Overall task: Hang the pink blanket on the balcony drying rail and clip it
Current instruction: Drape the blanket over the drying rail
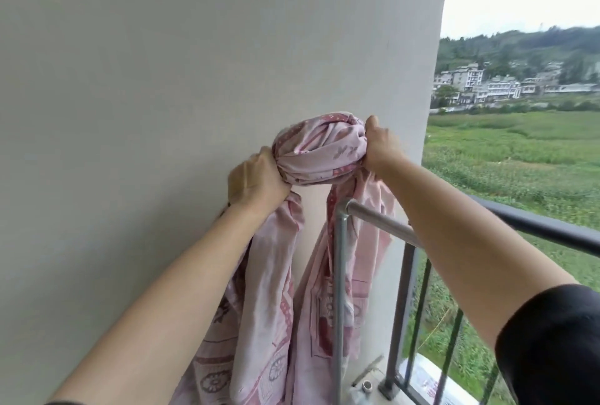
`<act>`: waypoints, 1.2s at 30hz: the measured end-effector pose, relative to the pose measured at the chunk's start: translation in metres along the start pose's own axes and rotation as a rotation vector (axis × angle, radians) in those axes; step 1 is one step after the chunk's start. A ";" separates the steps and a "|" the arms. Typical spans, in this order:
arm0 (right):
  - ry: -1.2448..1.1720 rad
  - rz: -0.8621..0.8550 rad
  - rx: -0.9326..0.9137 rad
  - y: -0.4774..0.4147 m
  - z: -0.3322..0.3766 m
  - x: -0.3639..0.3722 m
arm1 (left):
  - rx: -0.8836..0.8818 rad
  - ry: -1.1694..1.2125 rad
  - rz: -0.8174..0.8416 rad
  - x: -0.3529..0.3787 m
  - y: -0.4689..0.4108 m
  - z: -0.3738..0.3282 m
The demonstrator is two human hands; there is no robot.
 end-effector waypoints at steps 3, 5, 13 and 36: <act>-0.099 -0.037 0.139 0.026 -0.025 -0.029 | 0.047 0.087 0.033 -0.005 0.019 -0.024; -0.151 -0.102 0.181 0.045 -0.037 -0.050 | 0.070 0.157 0.063 -0.012 0.032 -0.039; -0.080 -0.358 0.111 0.144 -0.078 -0.157 | 0.179 0.492 0.169 -0.046 0.095 -0.105; 0.226 -0.019 0.447 0.462 -0.249 -0.444 | 0.365 0.911 0.442 -0.223 0.344 -0.350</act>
Point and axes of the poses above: each hand's wrist, its own y-axis away from the middle knuckle, its own x-axis out of the palm, z = x × y, the point moved 1 cm from there along -y, towards the middle knuckle, and after that the axes turned 9 degrees about -y, right-handed, at the moved point
